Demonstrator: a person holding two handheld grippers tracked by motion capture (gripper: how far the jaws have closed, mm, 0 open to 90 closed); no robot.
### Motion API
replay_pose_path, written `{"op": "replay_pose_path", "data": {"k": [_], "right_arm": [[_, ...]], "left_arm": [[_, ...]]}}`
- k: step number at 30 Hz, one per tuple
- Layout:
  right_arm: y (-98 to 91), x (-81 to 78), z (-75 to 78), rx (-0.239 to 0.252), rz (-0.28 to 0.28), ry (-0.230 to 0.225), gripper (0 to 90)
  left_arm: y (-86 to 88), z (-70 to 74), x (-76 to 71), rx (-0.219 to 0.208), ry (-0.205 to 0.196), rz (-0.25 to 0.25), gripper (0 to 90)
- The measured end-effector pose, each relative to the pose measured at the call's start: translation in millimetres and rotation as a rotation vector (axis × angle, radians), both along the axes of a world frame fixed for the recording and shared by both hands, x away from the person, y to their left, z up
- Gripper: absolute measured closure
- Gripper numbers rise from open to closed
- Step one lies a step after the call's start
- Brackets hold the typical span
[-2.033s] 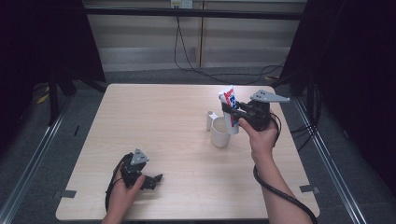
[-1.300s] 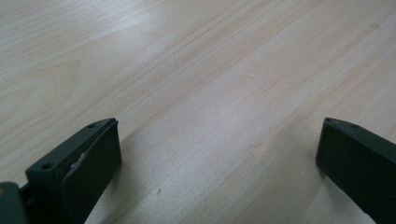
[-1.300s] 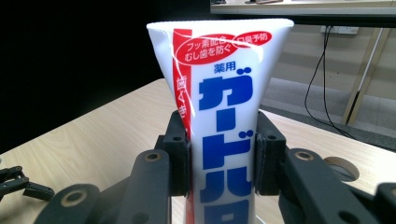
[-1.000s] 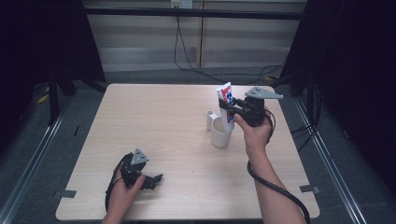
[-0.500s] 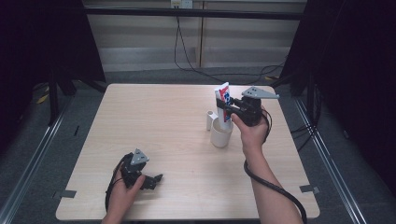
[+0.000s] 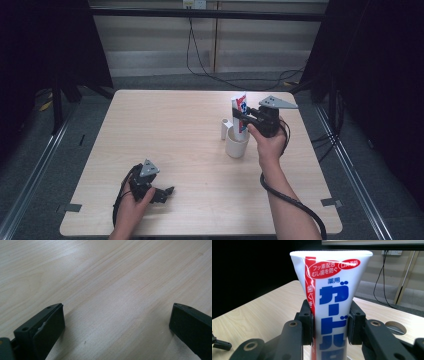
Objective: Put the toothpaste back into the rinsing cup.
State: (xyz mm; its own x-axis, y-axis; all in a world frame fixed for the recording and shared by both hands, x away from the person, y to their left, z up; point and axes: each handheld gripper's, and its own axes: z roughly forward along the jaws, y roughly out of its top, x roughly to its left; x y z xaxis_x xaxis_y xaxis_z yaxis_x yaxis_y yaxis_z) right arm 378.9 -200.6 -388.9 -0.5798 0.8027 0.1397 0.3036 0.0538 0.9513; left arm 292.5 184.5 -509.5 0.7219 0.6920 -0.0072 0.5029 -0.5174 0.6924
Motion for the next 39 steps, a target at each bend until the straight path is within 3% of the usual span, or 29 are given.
{"op": "replay_pose_path", "data": {"k": [39], "right_arm": [[-1.4, -4.7, -24.2, -0.022, 0.0, 0.033, 64.0]], "left_arm": [[0.0, 0.0, 0.0, 0.001, 0.0, -0.001, 0.0]]}}
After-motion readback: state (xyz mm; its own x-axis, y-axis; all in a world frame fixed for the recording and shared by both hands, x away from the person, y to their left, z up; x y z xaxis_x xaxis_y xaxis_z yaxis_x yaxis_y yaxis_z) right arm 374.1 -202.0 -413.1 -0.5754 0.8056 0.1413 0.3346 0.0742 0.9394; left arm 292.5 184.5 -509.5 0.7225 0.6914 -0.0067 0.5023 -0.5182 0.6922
